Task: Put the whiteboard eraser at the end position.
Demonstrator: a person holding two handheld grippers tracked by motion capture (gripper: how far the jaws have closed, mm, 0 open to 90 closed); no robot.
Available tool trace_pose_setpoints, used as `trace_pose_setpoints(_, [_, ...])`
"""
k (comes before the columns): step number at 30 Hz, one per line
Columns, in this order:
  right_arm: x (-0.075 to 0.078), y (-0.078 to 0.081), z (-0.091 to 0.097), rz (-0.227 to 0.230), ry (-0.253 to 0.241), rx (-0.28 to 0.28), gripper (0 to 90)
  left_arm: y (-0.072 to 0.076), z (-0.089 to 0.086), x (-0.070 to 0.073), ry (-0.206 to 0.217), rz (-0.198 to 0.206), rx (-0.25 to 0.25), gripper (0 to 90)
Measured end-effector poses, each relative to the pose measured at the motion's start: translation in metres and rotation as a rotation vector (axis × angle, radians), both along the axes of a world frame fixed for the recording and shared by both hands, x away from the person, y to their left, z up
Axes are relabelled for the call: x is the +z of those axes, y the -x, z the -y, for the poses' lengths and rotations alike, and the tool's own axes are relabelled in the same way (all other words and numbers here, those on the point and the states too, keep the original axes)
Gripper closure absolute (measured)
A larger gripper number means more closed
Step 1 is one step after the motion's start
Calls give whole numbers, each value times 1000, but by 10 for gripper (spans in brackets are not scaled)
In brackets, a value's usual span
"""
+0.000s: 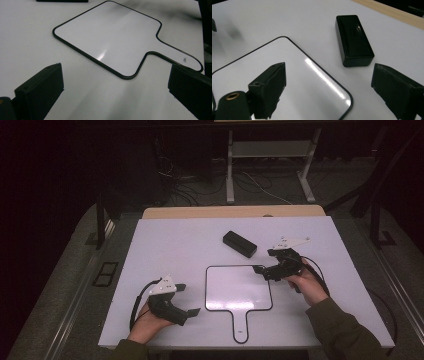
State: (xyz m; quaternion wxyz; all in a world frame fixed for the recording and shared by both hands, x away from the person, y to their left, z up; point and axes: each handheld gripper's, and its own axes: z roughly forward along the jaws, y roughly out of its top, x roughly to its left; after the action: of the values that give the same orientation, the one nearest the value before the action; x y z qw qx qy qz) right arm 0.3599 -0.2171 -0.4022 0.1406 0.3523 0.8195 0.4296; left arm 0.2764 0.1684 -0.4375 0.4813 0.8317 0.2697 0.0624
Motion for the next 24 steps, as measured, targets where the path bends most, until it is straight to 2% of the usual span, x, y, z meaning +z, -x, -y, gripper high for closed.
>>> trace_pose_setpoints(5, [-4, 12, 12, 0, -20, -15, 112, 0, 0, 0, -1, 0, 1, 0])
trace_pose_setpoints(15, [-15, 42, 31, 12, 1, -23, 112, 0, -1, 1, 3, 2, 8, 0])
trace_pose_setpoints(24, [-24, 66, 53, 17, -21, -52, 112, 0, -1, 1, 3, 1, 9, 0])
